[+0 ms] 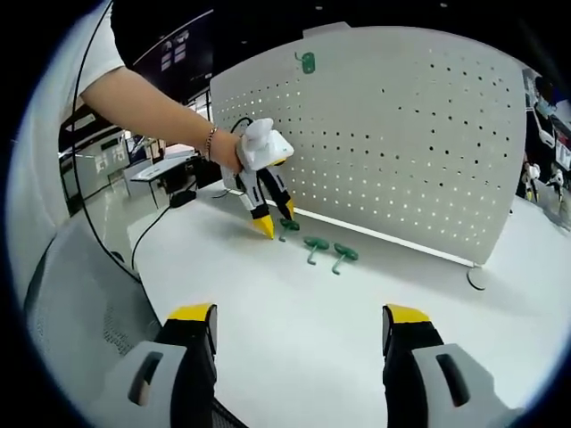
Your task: Insert the hook assembly into the mounting plate slot until the hook locks in place.
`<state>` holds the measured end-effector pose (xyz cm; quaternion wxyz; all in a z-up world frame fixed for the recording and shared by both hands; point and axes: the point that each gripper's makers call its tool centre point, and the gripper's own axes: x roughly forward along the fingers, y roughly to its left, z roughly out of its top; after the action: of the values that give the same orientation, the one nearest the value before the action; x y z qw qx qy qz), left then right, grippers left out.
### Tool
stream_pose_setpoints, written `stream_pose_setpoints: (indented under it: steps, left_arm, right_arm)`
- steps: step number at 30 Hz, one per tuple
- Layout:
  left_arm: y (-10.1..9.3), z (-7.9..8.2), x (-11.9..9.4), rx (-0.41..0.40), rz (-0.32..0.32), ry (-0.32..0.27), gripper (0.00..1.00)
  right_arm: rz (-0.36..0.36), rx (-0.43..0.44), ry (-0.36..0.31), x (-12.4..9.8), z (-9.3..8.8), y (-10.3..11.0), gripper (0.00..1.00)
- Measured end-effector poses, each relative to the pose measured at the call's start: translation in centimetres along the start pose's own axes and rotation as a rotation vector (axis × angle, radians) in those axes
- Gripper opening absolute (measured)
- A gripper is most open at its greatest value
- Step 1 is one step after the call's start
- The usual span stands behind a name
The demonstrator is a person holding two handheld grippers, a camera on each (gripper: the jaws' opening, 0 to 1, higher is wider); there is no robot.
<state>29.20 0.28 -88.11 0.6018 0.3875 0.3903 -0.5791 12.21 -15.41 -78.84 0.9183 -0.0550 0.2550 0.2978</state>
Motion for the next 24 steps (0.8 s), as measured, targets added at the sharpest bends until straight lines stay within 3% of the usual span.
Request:
stream_pose_setpoints:
  steps: [24]
  left_arm:
    - [0.54, 0.49, 0.17, -0.018, 0.051, -0.004, 0.06]
  right_arm:
    - [-0.009, 0.003, 0.011, -0.01, -0.2, -0.16, 0.74]
